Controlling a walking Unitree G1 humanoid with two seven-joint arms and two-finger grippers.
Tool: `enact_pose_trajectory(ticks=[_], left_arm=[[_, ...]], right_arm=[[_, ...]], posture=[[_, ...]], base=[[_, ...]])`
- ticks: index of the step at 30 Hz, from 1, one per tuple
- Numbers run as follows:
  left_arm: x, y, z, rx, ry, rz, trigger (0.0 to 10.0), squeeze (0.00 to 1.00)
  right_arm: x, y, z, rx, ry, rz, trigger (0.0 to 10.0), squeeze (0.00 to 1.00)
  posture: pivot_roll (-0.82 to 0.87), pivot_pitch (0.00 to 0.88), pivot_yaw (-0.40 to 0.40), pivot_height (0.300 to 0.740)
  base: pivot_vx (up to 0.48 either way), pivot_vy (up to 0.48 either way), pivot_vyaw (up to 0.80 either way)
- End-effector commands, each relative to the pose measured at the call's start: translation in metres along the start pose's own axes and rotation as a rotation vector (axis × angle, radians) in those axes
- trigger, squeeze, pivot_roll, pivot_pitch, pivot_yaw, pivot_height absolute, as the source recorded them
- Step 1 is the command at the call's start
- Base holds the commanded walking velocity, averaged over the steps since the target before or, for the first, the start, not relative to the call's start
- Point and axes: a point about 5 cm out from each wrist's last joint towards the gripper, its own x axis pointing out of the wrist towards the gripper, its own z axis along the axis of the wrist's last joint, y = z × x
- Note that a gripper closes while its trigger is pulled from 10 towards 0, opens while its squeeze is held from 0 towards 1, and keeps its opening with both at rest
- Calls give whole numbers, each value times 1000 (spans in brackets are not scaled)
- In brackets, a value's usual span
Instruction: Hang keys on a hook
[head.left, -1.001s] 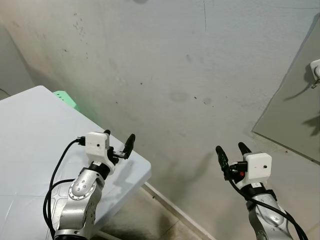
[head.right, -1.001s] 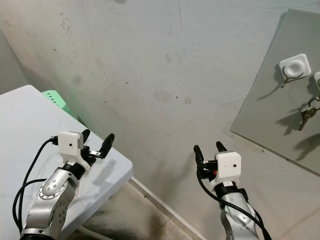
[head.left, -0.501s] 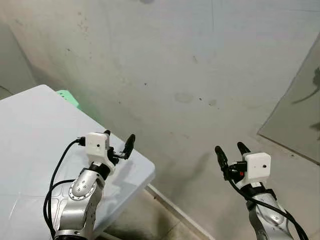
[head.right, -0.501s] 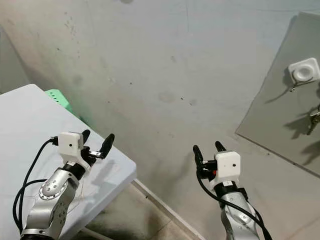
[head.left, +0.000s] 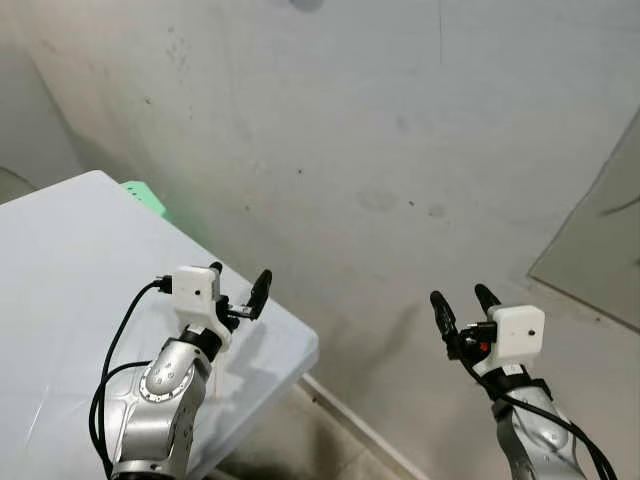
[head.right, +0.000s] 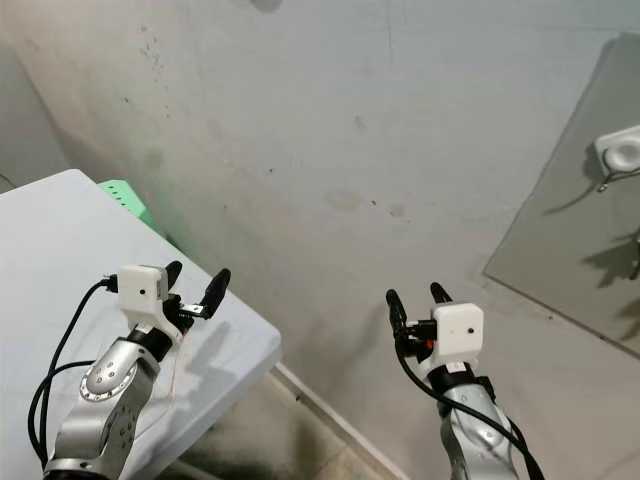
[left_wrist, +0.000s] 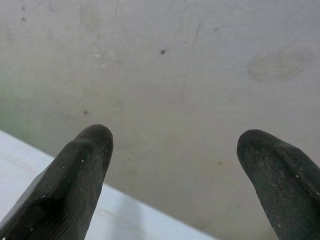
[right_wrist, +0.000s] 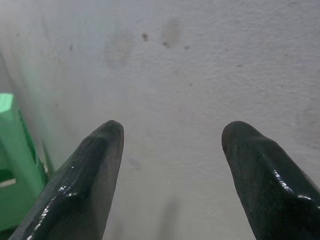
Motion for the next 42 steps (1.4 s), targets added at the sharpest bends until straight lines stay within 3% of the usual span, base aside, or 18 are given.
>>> enact_pose_trajectory(ticks=[1, 20, 42], left_arm=[[0, 1, 4, -7, -9, 0, 10000, 0], [-10, 1, 4, -51, -1, 15, 10000, 0], [-9, 1, 4, -96, 29, 27, 10000, 0]], right_arm=[[1, -1, 4, 3, -15, 1, 10000, 0], [-11, 3, 3, 41, 4, 5, 10000, 0], [-14, 1, 4, 37, 19, 10, 10000, 0]], posture=[[14, 0, -36, 740], [16, 25, -46, 740], [11, 26, -54, 740]], base=[[0, 0, 0], [0, 0, 0], [-303, 0, 0]])
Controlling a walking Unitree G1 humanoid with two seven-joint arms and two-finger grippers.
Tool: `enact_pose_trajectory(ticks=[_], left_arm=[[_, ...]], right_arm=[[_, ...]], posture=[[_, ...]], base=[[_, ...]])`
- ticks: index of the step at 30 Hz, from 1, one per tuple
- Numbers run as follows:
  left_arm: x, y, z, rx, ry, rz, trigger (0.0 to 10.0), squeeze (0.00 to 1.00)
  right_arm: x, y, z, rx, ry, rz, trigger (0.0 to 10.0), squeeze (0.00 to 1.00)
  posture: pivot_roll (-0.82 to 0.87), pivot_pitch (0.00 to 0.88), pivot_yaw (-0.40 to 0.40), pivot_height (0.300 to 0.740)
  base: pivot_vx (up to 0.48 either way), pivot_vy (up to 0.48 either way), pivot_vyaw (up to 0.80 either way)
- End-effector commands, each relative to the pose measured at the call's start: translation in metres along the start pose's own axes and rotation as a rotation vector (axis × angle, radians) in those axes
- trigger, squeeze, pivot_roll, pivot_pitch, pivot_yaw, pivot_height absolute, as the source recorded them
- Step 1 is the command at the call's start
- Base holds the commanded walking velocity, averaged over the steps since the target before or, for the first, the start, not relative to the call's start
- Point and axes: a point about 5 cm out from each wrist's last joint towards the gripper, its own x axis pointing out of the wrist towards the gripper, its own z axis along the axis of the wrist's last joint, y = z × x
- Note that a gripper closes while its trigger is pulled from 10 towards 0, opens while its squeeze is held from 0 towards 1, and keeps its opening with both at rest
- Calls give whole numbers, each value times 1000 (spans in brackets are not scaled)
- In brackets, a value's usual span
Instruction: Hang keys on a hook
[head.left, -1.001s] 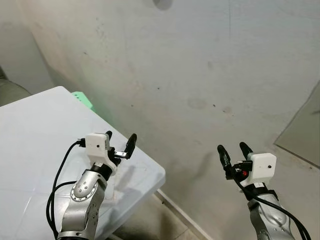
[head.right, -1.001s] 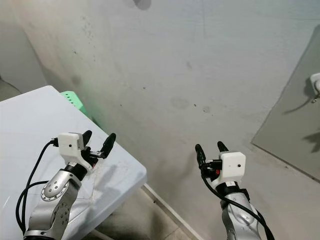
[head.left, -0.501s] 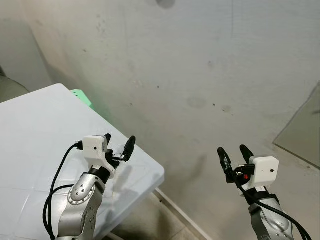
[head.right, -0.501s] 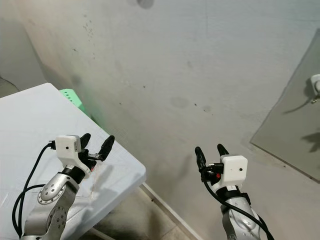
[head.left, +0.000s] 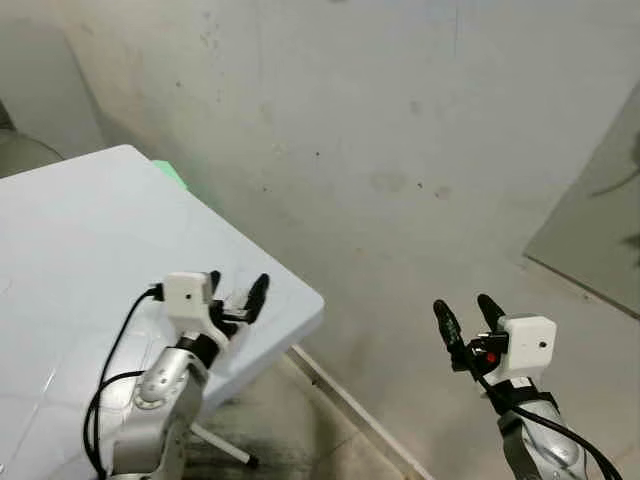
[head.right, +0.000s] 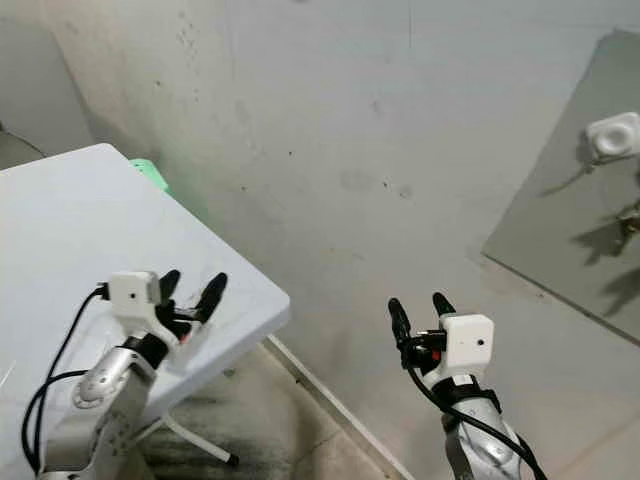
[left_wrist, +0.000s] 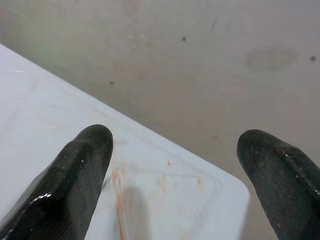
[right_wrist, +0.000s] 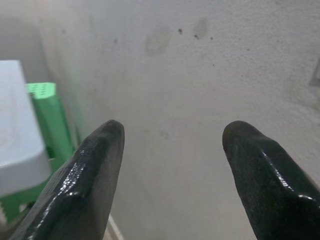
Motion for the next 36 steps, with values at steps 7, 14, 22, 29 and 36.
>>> enact_pose_trajectory(ticks=[7, 14, 22, 29, 36], left_arm=[[2, -3, 3, -7, -5, -5, 10000, 0], [3, -3, 3, -9, -5, -5, 10000, 0], [4, -3, 4, -8, -9, -6, 10000, 0], [4, -3, 4, -6, -12, 4, 10000, 0], [5, -2, 4, -7, -14, 0, 10000, 0]], right_arm=[[1, 0, 3, 6, -8, 1, 10000, 0], [2, -1, 3, 4, -7, 2, 10000, 0], [2, -1, 4, 1, -6, 1, 10000, 0], [1, -3, 3, -21, 6, -4, 10000, 0], [1, -2, 2, -74, 19, 8, 10000, 0]], posture=[[9, 23, -55, 740], [7, 20, -57, 740], [7, 21, -54, 740], [3, 25, -52, 740], [-2, 29, -50, 740]], base=[[-318, 0, 0], [-309, 0, 0], [-278, 0, 0], [-36, 0, 0], [0, 0, 343]])
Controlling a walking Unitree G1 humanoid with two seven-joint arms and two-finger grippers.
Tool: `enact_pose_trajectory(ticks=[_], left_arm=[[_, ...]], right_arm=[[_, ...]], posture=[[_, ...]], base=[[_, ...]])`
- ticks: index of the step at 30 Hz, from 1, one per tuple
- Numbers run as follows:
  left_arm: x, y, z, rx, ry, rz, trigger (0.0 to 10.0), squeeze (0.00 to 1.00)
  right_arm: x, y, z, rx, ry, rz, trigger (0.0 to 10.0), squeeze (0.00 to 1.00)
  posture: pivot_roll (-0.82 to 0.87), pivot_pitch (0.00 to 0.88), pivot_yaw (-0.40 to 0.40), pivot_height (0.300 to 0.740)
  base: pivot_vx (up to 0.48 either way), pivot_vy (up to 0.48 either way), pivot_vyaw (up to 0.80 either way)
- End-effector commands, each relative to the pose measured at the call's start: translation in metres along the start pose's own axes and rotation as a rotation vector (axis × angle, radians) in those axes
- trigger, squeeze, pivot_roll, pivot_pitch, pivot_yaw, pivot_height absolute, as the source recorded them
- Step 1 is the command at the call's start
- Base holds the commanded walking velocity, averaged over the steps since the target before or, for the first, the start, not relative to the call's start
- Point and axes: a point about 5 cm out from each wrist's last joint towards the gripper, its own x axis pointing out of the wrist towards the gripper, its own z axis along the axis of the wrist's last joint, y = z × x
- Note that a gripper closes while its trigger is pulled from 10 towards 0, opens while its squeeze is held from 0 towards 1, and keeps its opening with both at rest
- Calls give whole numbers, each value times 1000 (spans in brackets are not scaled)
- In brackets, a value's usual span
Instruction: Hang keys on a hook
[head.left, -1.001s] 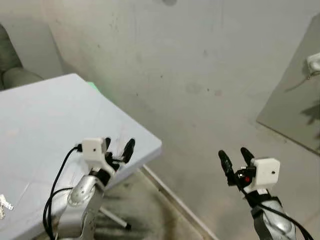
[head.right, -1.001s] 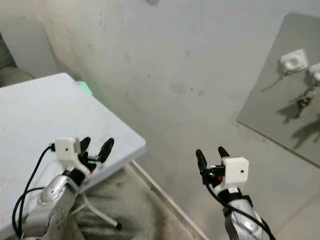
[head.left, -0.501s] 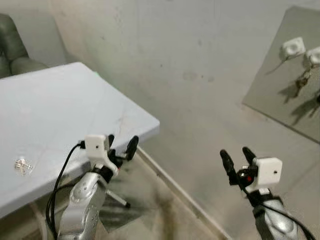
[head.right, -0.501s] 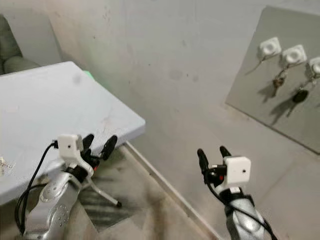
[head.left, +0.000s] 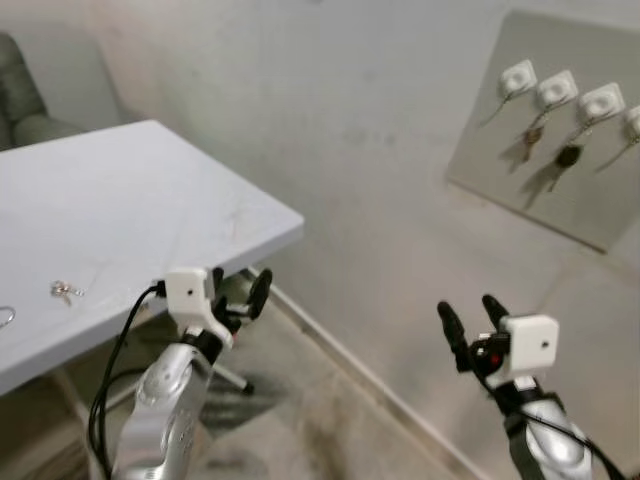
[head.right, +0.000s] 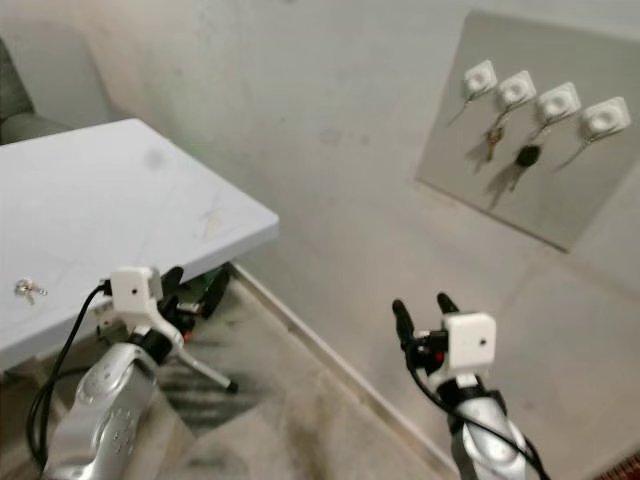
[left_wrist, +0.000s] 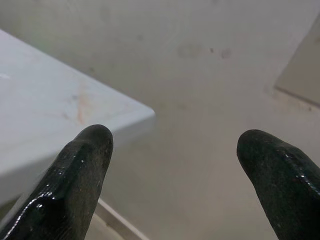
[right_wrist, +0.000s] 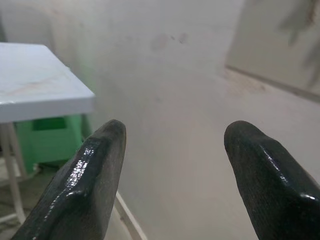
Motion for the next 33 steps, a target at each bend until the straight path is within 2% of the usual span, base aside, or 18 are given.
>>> enact_pose_trajectory(ticks=[1, 33], left_arm=[[-1, 0, -1, 4, 2, 8, 10000, 0], [1, 0, -3, 26, 11, 8, 10000, 0]], right_arm=[[2, -1, 1, -14, 4, -2, 10000, 0], [5, -1, 1, -28, 4, 3, 10000, 0]], posture=[[-2, 29, -50, 740], [2, 17, -51, 740]], base=[[0, 0, 800], [0, 0, 800]])
